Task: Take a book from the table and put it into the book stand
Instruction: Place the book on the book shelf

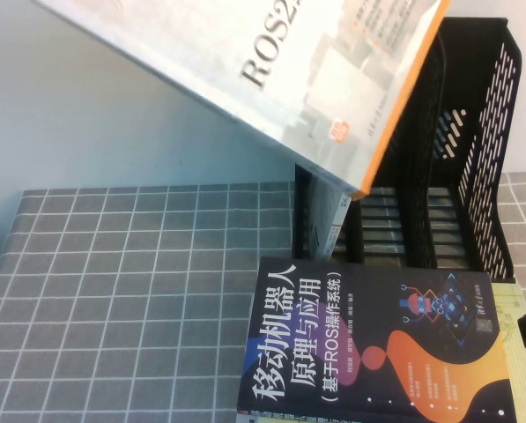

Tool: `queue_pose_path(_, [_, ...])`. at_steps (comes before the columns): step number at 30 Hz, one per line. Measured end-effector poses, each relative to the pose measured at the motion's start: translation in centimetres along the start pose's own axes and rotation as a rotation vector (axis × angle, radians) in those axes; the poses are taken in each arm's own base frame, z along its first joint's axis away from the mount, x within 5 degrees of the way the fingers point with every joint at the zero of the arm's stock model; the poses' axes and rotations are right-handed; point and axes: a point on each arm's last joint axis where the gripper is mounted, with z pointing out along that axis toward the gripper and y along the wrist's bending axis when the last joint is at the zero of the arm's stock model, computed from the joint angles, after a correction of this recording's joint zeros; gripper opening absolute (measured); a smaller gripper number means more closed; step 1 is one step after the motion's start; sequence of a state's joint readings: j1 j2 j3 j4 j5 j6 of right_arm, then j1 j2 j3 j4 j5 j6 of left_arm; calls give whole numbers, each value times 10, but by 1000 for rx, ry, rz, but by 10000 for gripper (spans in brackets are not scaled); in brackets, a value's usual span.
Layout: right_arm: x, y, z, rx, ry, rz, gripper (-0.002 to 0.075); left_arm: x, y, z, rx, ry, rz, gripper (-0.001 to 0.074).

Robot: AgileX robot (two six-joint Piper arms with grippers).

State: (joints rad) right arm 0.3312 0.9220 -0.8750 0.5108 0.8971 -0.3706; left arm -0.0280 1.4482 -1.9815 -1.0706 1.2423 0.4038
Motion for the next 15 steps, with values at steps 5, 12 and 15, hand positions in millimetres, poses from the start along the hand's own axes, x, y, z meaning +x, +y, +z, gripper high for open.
queue_pose_path(5, [0, 0, 0, -1, -2, 1, -3, -8, 6, 1, -124, -77, -44, 103])
queue_pose_path(12, [-1, 0, 0, -5, -6, 5, -3, -14, 6, 32, -303, -165, 26, 103])
queue_pose_path(15, [-1, 1, 0, -7, -7, 6, -3, -12, -2, 51, -315, -178, 40, 103])
